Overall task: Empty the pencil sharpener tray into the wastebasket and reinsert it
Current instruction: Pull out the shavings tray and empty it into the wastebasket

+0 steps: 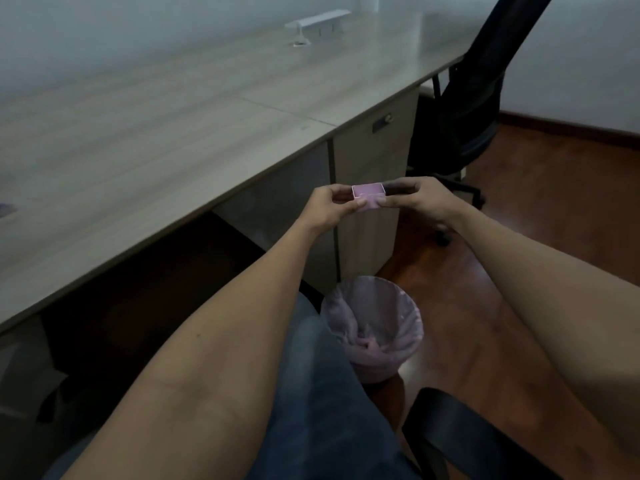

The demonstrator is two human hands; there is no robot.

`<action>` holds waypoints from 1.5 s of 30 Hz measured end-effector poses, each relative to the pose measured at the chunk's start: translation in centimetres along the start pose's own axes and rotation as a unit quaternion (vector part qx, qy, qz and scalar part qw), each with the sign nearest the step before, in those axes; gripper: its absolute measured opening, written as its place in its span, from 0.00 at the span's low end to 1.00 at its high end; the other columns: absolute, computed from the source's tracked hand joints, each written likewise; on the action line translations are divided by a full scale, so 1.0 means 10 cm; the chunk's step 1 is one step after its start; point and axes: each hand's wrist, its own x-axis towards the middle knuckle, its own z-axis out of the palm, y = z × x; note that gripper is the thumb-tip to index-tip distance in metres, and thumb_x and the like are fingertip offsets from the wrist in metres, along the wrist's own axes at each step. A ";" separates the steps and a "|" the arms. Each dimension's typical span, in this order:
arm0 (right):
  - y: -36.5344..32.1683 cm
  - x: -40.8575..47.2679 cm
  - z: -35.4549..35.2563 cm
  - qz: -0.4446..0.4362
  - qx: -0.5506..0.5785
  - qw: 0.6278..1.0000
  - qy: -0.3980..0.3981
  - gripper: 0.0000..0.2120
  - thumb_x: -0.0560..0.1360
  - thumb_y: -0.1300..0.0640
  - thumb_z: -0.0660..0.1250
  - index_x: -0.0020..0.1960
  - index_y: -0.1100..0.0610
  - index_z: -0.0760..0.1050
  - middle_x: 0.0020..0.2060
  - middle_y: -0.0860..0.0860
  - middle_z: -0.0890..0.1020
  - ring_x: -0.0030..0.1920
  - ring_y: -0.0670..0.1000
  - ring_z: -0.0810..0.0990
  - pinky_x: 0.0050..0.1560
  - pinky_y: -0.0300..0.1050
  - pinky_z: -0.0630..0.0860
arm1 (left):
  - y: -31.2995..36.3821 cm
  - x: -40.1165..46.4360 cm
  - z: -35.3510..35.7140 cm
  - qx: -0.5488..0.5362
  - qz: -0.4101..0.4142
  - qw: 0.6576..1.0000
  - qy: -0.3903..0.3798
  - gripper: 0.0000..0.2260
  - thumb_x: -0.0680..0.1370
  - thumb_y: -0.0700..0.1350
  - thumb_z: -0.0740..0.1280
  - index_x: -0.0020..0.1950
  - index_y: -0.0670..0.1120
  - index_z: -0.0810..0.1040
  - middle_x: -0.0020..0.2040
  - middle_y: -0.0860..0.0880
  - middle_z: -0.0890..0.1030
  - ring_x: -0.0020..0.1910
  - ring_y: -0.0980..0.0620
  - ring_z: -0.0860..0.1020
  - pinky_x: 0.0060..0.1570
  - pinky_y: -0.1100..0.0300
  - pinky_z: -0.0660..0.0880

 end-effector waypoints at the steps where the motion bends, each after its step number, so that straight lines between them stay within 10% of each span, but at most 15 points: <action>1: 0.12 -0.02 0.01 0.010 0.006 1.000 -0.001 0.25 0.67 0.59 0.81 0.62 0.62 0.82 0.55 0.54 0.87 0.59 0.50 0.84 0.61 0.39 0.78 | -0.09 -0.01 0.05 -0.002 -0.012 1.000 -0.002 0.21 0.76 0.40 0.75 0.66 0.34 0.79 0.62 0.37 0.83 0.59 0.47 0.82 0.67 0.53 0.77; 11: 1.09 -0.28 0.16 0.119 0.058 0.991 0.009 0.24 0.68 0.64 0.79 0.62 0.65 0.80 0.56 0.58 0.86 0.59 0.52 0.84 0.64 0.42 0.76 | -0.90 -0.14 0.52 -0.031 -0.107 0.993 -0.035 0.21 0.77 0.41 0.74 0.69 0.35 0.78 0.64 0.39 0.83 0.66 0.42 0.81 0.68 0.53 0.76; 16: 1.55 -0.39 0.29 0.175 0.101 0.979 0.008 0.20 0.66 0.61 0.81 0.56 0.57 0.84 0.49 0.51 0.89 0.52 0.48 0.87 0.49 0.34 0.80 | -1.27 -0.12 0.65 -0.041 -0.175 0.981 -0.066 0.22 0.77 0.38 0.73 0.70 0.33 0.76 0.65 0.36 0.81 0.67 0.40 0.79 0.71 0.48 0.74; 24: 2.08 -0.56 0.49 0.258 0.187 0.947 0.027 0.21 0.70 0.67 0.77 0.62 0.64 0.80 0.54 0.56 0.87 0.55 0.52 0.86 0.53 0.40 0.82 | -1.76 -0.07 0.86 -0.040 -0.262 0.960 -0.090 0.19 0.78 0.36 0.72 0.67 0.32 0.78 0.61 0.35 0.81 0.56 0.46 0.78 0.71 0.47 0.74; 30: 2.27 -0.63 0.58 0.314 0.206 0.926 0.047 0.17 0.74 0.65 0.74 0.61 0.69 0.79 0.60 0.62 0.83 0.58 0.52 0.84 0.56 0.37 0.80 | -1.91 0.03 0.99 -0.024 -0.320 0.941 -0.107 0.24 0.79 0.43 0.72 0.73 0.34 0.74 0.68 0.37 0.79 0.69 0.43 0.78 0.73 0.50 0.71; 41: 2.18 -0.34 0.55 0.416 0.249 0.872 0.068 0.27 0.78 0.54 0.72 0.70 0.67 0.70 0.68 0.65 0.75 0.66 0.61 0.78 0.62 0.48 0.77 | -1.93 0.34 1.14 -0.050 -0.383 0.921 -0.043 0.29 0.78 0.53 0.72 0.67 0.29 0.77 0.61 0.33 0.82 0.58 0.38 0.84 0.48 0.59 0.79; 45: 2.14 -0.18 0.55 0.433 0.251 0.859 0.104 0.21 0.77 0.52 0.73 0.64 0.62 0.73 0.68 0.64 0.74 0.63 0.59 0.78 0.57 0.46 0.79 | -1.88 0.41 1.12 -0.046 -0.374 0.926 -0.015 0.31 0.75 0.56 0.74 0.63 0.30 0.80 0.50 0.36 0.82 0.35 0.46 0.79 0.38 0.59 0.78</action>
